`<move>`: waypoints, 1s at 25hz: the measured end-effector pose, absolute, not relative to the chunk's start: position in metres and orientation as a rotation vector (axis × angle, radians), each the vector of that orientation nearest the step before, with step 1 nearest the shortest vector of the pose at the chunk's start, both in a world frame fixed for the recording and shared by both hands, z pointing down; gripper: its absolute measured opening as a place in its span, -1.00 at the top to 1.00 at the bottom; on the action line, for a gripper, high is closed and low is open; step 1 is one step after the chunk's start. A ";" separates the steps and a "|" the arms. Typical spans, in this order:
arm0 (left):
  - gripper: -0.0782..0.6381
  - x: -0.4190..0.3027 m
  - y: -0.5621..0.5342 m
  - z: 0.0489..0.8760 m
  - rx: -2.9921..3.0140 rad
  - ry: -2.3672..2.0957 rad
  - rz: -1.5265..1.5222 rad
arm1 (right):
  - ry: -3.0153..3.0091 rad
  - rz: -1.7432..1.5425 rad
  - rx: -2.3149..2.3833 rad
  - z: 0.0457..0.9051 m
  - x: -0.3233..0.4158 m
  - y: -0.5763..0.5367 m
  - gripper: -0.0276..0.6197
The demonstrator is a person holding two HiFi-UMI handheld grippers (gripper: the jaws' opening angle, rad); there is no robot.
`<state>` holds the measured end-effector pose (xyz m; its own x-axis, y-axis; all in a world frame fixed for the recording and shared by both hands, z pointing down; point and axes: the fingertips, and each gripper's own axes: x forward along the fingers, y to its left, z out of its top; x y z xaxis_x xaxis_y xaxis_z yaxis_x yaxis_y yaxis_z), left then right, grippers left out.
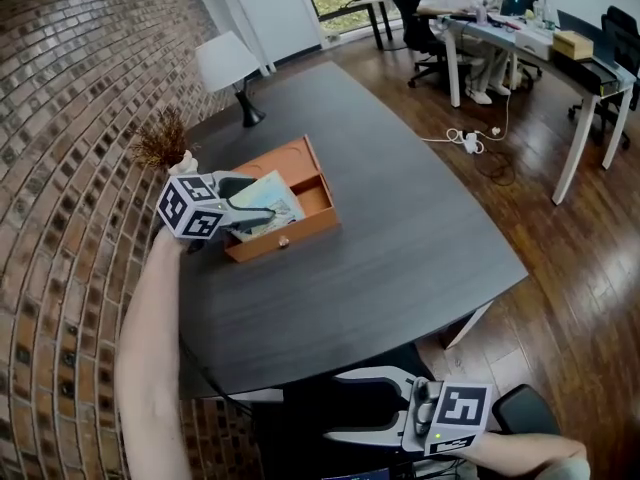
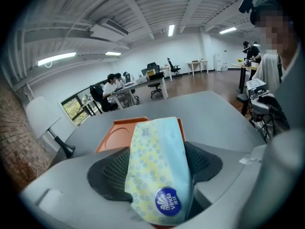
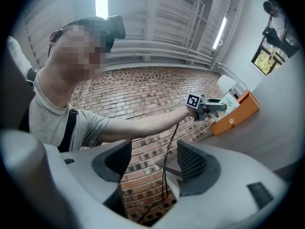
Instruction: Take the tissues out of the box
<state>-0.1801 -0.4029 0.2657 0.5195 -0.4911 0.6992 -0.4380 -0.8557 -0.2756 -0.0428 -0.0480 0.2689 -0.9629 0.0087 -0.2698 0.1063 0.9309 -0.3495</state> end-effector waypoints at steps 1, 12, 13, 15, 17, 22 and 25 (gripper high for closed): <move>-0.19 -0.180 -0.401 0.254 -2.684 0.842 -1.208 | 2.824 -0.531 0.084 0.269 -0.043 -0.048 -0.03; -0.18 -0.217 -0.258 0.135 -2.955 1.063 0.367 | 2.847 -0.488 0.086 0.273 -0.047 -0.043 -0.03; -0.18 -0.220 -0.236 0.140 -2.981 1.049 0.553 | 2.849 -0.483 0.086 0.273 -0.047 -0.042 -0.03; -0.18 -0.224 -0.190 0.156 -3.009 0.982 0.926 | 2.858 -0.474 0.082 0.275 -0.048 -0.042 -0.03; -0.18 -0.225 -0.146 0.177 -2.995 0.920 1.250 | 2.867 -0.466 0.079 0.278 -0.048 -0.040 -0.03; -0.18 -0.210 -0.066 0.221 -2.898 0.903 1.706 | 2.868 -0.459 0.096 0.275 -0.050 -0.035 -0.03; -0.18 -0.192 -0.035 0.235 -2.858 0.902 1.766 | 2.881 -0.455 0.115 0.274 -0.051 -0.031 -0.03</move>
